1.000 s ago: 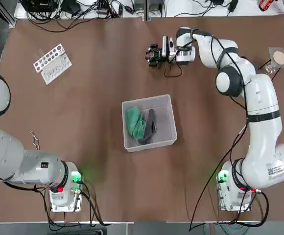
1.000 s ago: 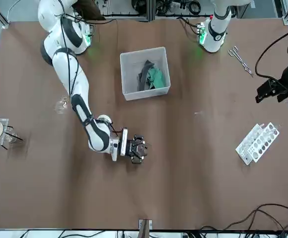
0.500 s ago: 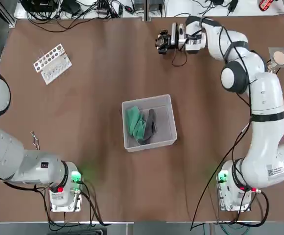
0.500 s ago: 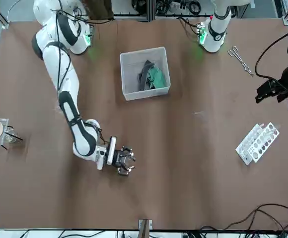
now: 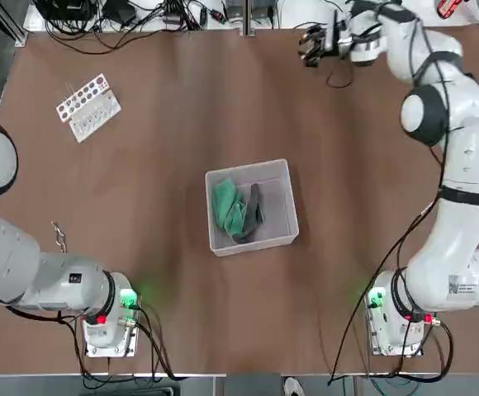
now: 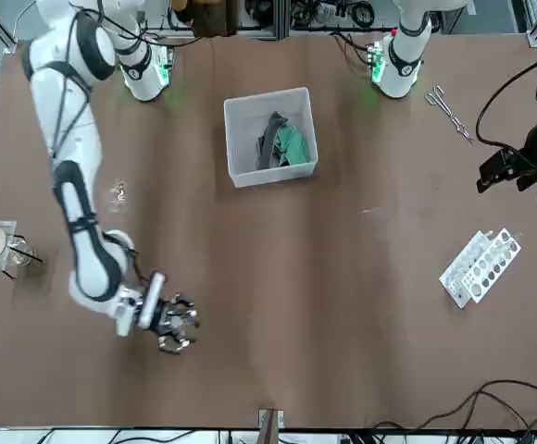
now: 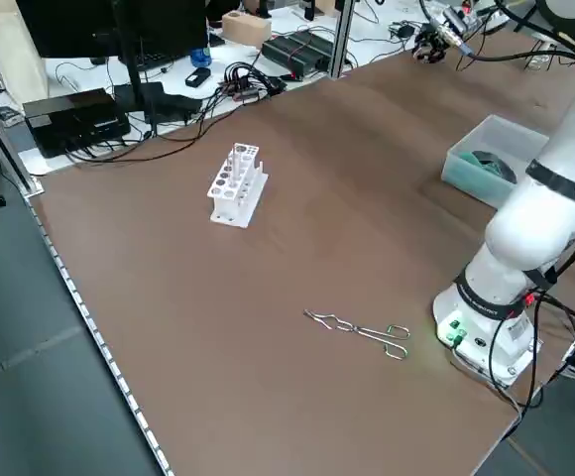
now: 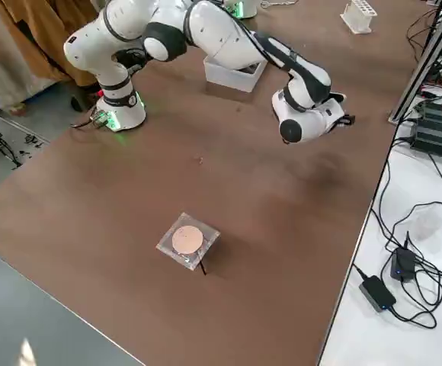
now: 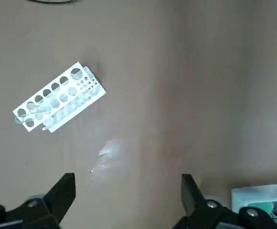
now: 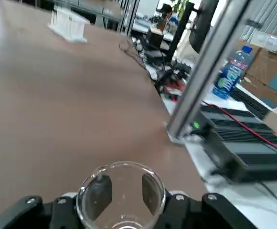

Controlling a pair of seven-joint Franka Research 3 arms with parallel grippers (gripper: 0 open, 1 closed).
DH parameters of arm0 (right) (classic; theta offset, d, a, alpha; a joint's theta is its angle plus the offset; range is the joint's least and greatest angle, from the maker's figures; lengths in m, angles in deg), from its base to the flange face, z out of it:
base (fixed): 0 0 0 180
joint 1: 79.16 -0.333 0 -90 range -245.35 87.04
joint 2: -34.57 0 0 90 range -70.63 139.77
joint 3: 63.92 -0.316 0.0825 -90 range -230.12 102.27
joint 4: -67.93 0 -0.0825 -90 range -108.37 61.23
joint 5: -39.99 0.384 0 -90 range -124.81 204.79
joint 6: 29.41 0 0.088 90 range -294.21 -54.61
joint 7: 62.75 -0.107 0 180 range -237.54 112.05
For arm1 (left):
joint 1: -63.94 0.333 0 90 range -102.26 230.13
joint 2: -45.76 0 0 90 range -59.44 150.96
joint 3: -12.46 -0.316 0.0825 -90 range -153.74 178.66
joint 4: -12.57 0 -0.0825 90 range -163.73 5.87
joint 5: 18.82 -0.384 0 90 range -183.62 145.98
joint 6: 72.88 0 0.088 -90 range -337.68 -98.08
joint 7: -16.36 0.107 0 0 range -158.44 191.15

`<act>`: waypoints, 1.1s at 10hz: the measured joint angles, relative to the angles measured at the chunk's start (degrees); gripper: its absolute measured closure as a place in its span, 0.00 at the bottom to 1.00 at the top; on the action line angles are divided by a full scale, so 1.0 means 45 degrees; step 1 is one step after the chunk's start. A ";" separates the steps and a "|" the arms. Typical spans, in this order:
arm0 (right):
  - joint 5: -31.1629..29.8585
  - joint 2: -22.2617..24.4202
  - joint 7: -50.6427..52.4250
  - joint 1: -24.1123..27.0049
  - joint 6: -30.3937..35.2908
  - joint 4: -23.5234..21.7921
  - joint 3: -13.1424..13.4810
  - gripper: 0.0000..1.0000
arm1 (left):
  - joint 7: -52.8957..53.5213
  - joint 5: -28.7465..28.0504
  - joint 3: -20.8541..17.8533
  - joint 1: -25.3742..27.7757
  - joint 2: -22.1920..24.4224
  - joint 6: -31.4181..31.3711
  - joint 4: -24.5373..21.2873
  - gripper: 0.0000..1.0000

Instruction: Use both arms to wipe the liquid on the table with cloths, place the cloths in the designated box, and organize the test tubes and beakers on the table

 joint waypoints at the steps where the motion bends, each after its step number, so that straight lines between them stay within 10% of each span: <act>1: -0.0819 0.0421 -0.0136 0.0613 0.0329 -0.0083 0.0122 0.61 | 0.0000 0.0000 0.0000 0.0000 -0.0008 0.0000 0.0000 0.02; 6: -0.2684 0.1607 -0.2318 0.1802 0.5435 -0.0150 0.3228 0.61 | 0.0000 0.0000 0.0000 0.0000 -0.0022 0.0000 0.0008 0.02; 11: -0.3393 0.1675 -0.4246 0.4670 0.9322 0.0543 0.3487 0.60 | -0.0001 0.0000 0.0015 -0.0007 -0.0031 0.0000 0.0011 0.02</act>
